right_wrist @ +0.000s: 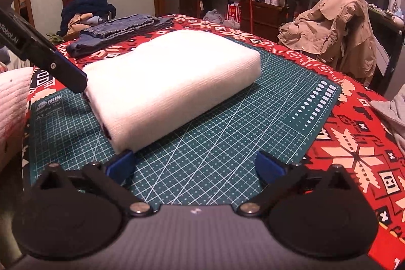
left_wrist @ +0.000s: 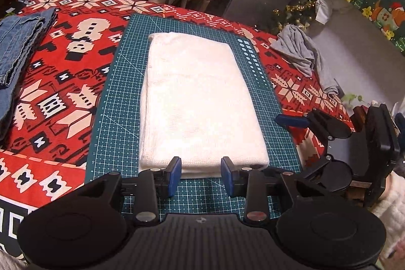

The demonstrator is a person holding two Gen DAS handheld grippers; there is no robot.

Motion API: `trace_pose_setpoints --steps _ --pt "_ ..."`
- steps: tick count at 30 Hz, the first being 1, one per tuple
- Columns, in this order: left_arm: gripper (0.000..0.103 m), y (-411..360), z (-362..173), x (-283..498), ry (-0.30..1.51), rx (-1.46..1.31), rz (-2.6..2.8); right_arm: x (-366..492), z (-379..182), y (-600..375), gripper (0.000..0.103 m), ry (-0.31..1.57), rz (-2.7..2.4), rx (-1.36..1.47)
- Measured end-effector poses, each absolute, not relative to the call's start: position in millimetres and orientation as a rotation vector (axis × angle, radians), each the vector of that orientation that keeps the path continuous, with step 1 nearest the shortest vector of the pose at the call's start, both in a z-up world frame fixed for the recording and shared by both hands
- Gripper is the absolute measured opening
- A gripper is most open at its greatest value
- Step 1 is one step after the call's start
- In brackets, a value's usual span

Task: Fold clothes

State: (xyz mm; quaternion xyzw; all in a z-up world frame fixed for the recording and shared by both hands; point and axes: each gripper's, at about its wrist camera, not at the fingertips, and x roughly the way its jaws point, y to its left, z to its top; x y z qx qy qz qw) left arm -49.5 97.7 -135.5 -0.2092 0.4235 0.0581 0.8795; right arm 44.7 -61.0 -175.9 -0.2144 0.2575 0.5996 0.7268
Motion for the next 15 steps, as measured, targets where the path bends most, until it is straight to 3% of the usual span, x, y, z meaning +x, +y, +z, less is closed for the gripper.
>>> trace_pose_setpoints --steps 15 --pt "0.037 95.2 -118.6 -35.6 0.845 -0.328 0.186 43.7 -175.8 -60.4 0.102 0.567 1.322 -0.473"
